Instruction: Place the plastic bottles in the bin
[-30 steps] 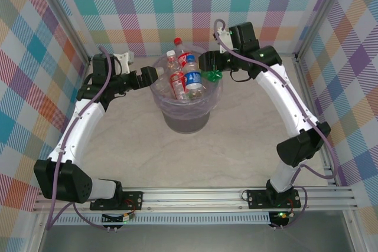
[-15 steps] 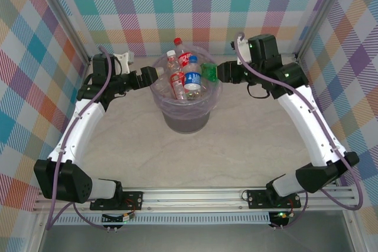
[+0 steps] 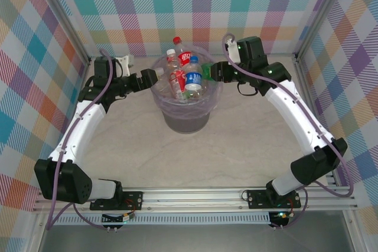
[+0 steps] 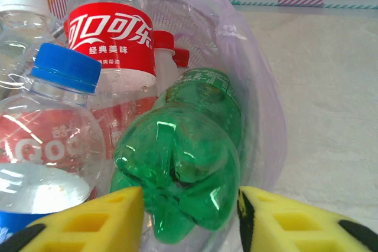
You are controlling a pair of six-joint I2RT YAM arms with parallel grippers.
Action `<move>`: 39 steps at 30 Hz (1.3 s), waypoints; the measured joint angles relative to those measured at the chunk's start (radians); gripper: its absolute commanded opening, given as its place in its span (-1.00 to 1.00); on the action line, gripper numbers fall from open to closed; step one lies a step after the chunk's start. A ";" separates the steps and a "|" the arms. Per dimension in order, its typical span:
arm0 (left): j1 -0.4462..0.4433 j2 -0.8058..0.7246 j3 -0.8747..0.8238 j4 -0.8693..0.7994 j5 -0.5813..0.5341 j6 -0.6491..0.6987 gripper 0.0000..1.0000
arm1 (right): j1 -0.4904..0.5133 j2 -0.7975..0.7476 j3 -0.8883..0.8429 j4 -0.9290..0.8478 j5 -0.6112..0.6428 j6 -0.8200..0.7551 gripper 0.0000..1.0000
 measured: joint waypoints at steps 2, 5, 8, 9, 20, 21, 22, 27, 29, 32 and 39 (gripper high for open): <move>0.003 -0.008 0.017 -0.010 -0.041 0.005 1.00 | -0.011 -0.038 -0.012 -0.003 0.003 -0.002 0.16; 0.013 -0.043 0.018 -0.010 -0.147 0.004 0.99 | -0.049 -0.120 -0.039 -0.005 0.008 -0.013 0.27; 0.029 -0.098 -0.026 0.016 -0.317 -0.011 0.99 | -0.138 -0.220 -0.108 0.003 0.031 -0.021 0.49; 0.034 -0.119 -0.055 0.027 -0.378 -0.020 0.99 | -0.170 -0.256 -0.149 0.005 0.050 -0.023 0.63; 0.029 -0.135 -0.522 0.286 -0.845 -0.072 0.99 | -0.422 -0.422 -0.903 0.232 0.276 -0.045 0.98; 0.024 -0.112 -0.541 0.323 -0.866 -0.056 0.99 | -0.422 -0.418 -0.951 0.267 0.282 -0.047 0.98; 0.021 -0.088 -0.558 0.365 -0.879 -0.040 0.99 | -0.422 -0.414 -1.004 0.315 0.288 -0.047 0.98; 0.000 0.032 -0.645 0.559 -0.907 0.037 0.99 | -0.422 -0.388 -1.174 0.583 0.320 -0.056 0.98; -0.008 0.057 -0.660 0.631 -0.903 0.092 0.99 | -0.422 -0.352 -1.222 0.704 0.332 -0.070 0.98; -0.017 0.077 -0.658 0.727 -0.887 0.163 0.99 | -0.422 -0.282 -1.250 0.822 0.334 -0.083 0.98; -0.031 0.098 -0.649 0.821 -0.854 0.253 0.99 | -0.421 -0.244 -1.272 1.061 0.330 -0.120 0.98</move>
